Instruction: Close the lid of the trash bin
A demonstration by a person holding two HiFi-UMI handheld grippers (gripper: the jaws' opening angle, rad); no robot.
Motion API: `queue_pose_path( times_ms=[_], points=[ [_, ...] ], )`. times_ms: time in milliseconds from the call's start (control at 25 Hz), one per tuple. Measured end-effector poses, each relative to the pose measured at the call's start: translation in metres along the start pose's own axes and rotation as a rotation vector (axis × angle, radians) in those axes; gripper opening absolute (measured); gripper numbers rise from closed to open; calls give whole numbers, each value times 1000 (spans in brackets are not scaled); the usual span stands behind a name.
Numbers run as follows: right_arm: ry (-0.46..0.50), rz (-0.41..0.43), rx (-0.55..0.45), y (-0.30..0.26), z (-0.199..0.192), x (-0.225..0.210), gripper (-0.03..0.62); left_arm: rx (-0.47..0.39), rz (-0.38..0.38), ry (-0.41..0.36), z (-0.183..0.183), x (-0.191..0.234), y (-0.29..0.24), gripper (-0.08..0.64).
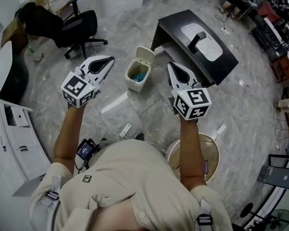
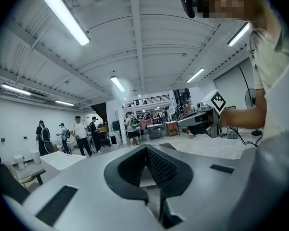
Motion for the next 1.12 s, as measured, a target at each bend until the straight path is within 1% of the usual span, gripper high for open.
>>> queue_pose_path(
  times_ms=[240,480,640,840,1120],
  points=[
    [-16,-13,-3,12,-2,-23,25,1,-12,-17,15,-11,-24,15],
    [-34,-50,5,20,-14,-47,25,3,-70,-30,17,-20,-64,15],
    [-41,-86,14,22,-21,-59,25,1,-116,-35,17,-18,-86,15],
    [-47,-153,32,13,-25,-74,25,-12,-184,-35,15,-2,-116,15],
    [-57,-260,65,-36,-28,-89,25,-38,-287,-19,5,53,-155,15]
  ],
)
Point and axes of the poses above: the fingertips, and each gripper's own axes: y backward along the fingers, x to its left, z out of its top, the point moved 2 cm from there along y, backward along the fingers, and after that the axes turned 6 degrees about y, right-handed, at the moved point
